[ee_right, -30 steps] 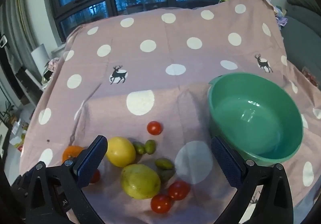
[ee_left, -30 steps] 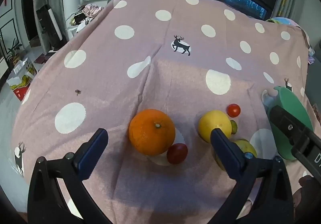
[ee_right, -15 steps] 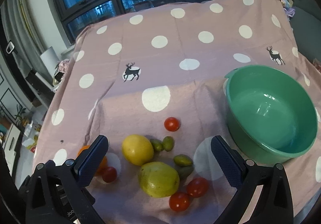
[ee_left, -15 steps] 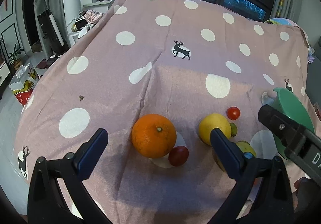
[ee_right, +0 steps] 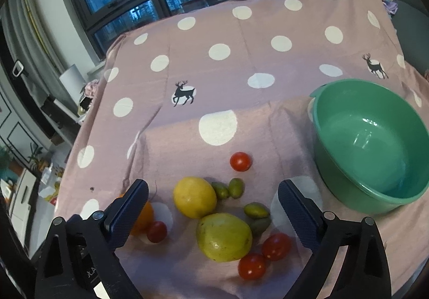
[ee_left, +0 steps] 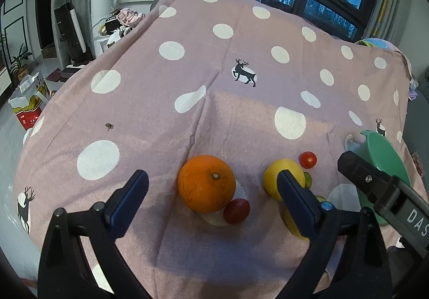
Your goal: Organize fruits
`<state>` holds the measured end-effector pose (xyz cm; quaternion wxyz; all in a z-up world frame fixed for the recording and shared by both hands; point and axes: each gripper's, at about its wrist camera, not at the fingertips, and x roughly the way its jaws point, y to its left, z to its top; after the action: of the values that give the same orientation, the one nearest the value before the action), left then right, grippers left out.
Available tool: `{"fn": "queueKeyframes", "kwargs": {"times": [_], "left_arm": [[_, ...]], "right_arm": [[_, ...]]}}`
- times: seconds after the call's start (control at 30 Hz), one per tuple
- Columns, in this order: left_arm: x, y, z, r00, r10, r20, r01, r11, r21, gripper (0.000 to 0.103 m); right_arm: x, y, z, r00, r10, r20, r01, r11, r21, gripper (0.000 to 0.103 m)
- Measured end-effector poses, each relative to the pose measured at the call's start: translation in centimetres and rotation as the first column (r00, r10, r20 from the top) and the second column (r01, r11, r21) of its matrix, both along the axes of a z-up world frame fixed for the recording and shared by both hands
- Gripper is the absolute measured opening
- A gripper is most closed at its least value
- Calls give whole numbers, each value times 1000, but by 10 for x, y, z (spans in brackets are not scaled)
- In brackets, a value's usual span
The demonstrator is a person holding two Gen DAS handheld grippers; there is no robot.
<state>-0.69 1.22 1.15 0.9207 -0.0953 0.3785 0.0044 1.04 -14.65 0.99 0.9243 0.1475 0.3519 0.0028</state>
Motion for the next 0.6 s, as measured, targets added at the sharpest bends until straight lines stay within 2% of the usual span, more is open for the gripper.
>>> {"fn": "queueKeyframes", "kwargs": {"times": [0.17,0.6], "left_arm": [[0,-2,0,1000,-21,-7,21,1000,-21,89],[1,2,-3,1000,-10,-27,8,996,-83,89]], "right_arm": [[1,-1,-1,1000,-4,-7,4,1000,10,96],[0,-5,-2,1000,-24,-13,24,1000,18,96]]}}
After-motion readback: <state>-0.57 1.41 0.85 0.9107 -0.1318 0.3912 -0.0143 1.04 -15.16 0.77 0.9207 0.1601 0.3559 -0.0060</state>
